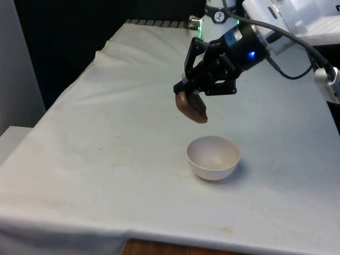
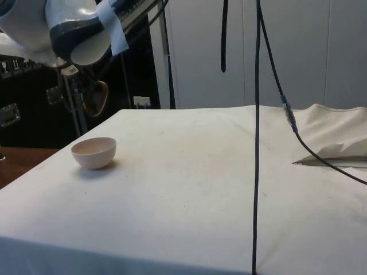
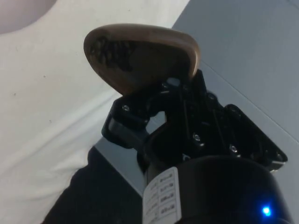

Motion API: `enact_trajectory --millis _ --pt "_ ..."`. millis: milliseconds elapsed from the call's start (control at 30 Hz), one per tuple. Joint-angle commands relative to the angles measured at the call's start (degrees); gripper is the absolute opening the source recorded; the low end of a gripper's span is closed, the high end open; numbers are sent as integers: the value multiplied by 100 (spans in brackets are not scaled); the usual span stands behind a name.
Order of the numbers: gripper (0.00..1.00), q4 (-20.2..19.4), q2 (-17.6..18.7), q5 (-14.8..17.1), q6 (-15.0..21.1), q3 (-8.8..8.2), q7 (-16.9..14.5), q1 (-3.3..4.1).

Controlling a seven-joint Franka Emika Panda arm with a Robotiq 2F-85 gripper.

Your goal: Pour the coffee beans from the cup into the bowl.

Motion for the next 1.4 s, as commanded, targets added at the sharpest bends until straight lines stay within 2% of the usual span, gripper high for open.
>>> enact_trajectory --millis 0,33,67,233,267,300,333,567,600,667,767,1033,1367 --pt "0 0 11 -109 -69 46 34 6" --pt "0 40 46 -149 -166 34 40 52" --pt "0 46 52 -206 -195 57 63 57" --pt "0 57 86 -481 -367 183 160 80" --pt "0 0 46 -516 -304 235 183 34" --pt "0 63 103 -596 -430 235 195 86" --pt "0 74 115 -653 -470 264 218 97" --pt "0 132 212 -1071 -688 464 332 103" --pt "0 74 178 -1083 -607 487 361 69" --pt "0 149 223 -1140 -733 510 327 97" --pt "0 143 223 -1169 -728 544 344 69" --pt "0 120 235 -1175 -693 550 413 63" --pt "0 132 332 -1180 -751 579 837 86"
